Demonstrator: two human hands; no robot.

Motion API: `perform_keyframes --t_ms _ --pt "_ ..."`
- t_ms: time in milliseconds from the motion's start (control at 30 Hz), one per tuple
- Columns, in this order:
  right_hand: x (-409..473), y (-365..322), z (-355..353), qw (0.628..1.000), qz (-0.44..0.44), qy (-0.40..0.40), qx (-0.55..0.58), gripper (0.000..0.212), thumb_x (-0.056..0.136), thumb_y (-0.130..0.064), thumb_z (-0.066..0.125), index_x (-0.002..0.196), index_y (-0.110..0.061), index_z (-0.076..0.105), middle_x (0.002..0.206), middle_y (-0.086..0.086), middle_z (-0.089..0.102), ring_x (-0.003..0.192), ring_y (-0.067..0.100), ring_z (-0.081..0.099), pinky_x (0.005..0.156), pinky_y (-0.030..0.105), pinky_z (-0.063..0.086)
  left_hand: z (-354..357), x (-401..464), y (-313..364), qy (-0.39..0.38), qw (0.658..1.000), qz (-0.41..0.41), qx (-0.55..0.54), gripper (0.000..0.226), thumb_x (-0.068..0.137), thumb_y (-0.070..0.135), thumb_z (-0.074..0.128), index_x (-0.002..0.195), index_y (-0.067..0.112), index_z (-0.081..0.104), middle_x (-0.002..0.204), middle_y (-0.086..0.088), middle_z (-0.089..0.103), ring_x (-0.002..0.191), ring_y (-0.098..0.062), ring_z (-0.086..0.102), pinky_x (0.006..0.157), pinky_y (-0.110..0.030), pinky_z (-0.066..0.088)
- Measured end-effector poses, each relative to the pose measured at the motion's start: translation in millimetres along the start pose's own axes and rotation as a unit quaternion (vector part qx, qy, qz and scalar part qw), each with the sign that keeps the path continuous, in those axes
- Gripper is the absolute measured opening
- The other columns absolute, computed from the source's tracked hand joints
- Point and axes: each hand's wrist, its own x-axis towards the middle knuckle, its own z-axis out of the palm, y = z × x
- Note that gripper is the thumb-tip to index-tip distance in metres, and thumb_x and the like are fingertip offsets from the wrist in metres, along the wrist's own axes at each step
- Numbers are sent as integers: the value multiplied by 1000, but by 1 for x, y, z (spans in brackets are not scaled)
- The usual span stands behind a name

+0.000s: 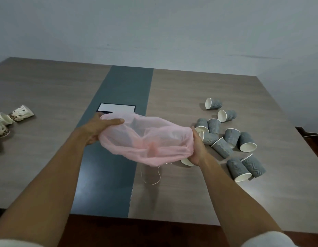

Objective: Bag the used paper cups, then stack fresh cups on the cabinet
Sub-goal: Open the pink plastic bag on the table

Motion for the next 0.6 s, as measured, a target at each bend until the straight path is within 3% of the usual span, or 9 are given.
perform_keyframes --t_ms 67,133,233,267,333,400,467,533,600 --pt "10 7 3 996 -7 77 -54 90 74 -89 55 135 -23 66 135 8 68 121 28 66 108 49 48 15 -4 3 63 991 88 82 73 77 25 89 136 22 45 119 -4 61 94 -21 65 76 -35 56" --pt "20 11 0 982 -48 149 -103 101 60 -95 62 139 -32 58 139 -2 64 122 21 65 105 49 51 34 -6 2 112 962 174 176 52 92 11 68 134 22 39 112 -6 55 89 -26 58 73 -34 45" --pt "14 5 6 954 -115 148 -232 81 73 -60 83 138 -27 49 123 0 63 105 21 68 71 36 61 49 -13 0 200 914 221 274 23 99 25 55 119 18 44 107 -12 63 91 -37 59 75 -38 42" --pt "13 3 7 940 -124 120 -295 69 78 -38 85 135 -25 49 118 1 61 99 21 68 61 31 57 50 -15 -2 223 902 212 303 22 102 31 51 116 14 46 109 -15 64 94 -39 60 75 -39 41" --pt "18 2 8 893 -148 87 -416 35 87 -9 71 118 -15 57 105 7 61 88 24 62 60 28 49 51 -16 -7 243 892 157 348 36 106 41 38 117 8 48 116 -21 64 102 -43 60 78 -42 41" --pt "20 3 12 857 -191 111 -466 7 95 -6 54 92 -10 60 87 7 59 81 23 54 60 31 40 52 -18 -14 241 896 97 361 54 105 52 27 126 8 52 125 -21 64 112 -43 60 88 -46 44" --pt "23 0 15 832 -208 147 -492 25 104 -18 43 89 -6 59 87 8 61 83 26 53 63 34 38 47 -16 -21 214 924 29 315 71 102 60 21 137 7 53 136 -21 59 124 -42 56 103 -48 43" --pt "25 -12 23 798 -180 151 -555 42 105 -31 35 101 -1 64 99 14 66 95 33 62 77 38 44 43 -12 -18 171 956 -36 237 77 104 59 18 143 1 51 146 -24 52 133 -40 50 114 -48 37" --pt "20 -36 42 779 -206 166 -568 48 101 -35 33 108 0 65 104 15 67 106 37 64 88 43 47 48 -17 7 194 970 -8 143 73 107 52 19 142 -3 51 147 -26 51 134 -39 50 114 -42 37"
